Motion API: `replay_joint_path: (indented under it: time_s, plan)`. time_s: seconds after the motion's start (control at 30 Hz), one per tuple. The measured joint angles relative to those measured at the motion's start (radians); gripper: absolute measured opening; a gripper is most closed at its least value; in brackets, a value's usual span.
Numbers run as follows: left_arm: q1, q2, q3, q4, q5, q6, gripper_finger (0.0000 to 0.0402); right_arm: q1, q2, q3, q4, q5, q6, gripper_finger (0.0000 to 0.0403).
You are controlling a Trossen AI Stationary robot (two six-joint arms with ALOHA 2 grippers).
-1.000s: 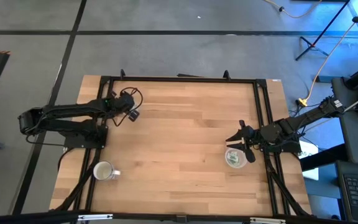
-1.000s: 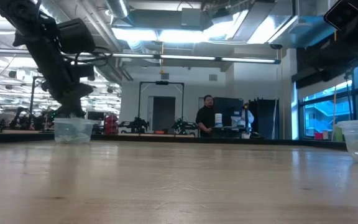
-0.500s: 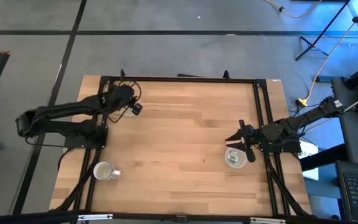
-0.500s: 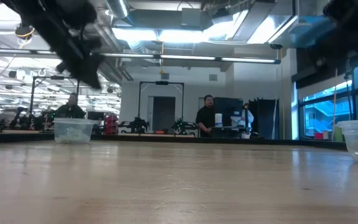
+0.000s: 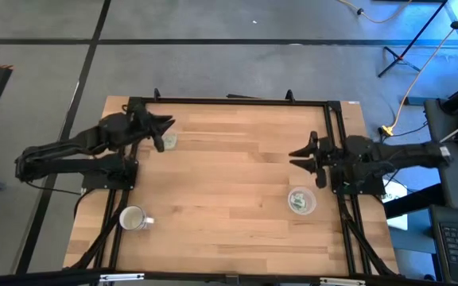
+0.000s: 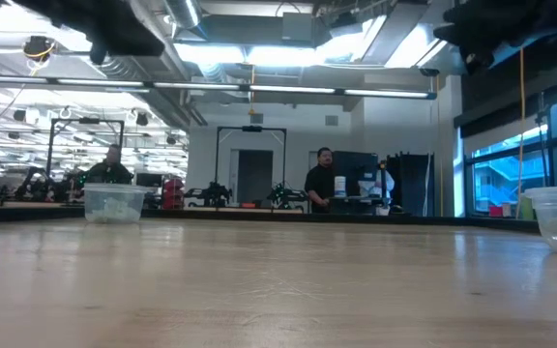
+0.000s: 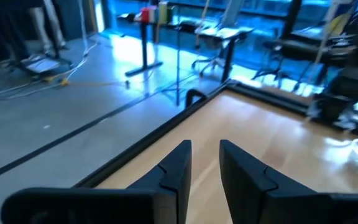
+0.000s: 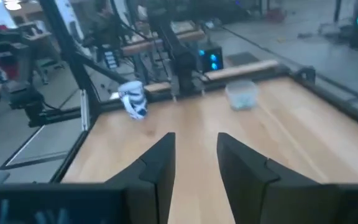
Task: Pick and place Stevia / Truvia into bins
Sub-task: Return to Home Position
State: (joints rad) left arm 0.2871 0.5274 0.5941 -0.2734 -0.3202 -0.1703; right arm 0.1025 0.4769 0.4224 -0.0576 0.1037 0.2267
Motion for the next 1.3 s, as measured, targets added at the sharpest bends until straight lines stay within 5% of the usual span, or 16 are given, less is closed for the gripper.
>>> replay_joint_path:
  time_s: [0.2, 0.77, 1.3]
  plan:
    - [-0.051, -0.075, 0.0, -0.09, -0.015, 0.0, 0.0077, -0.153, -0.123, -0.031, -0.035, -0.241, -0.023, 0.0123]
    - [-0.102, -0.517, -0.302, 0.018, -0.054, 0.003, 0.0077, -0.199, -0.476, -0.087, -0.227, -0.225, 0.0, 0.0123]
    - [-0.102, -0.527, -0.477, 0.144, -0.051, 0.005, 0.0077, -0.199, -0.475, -0.273, -0.044, -0.202, -0.026, 0.0123]
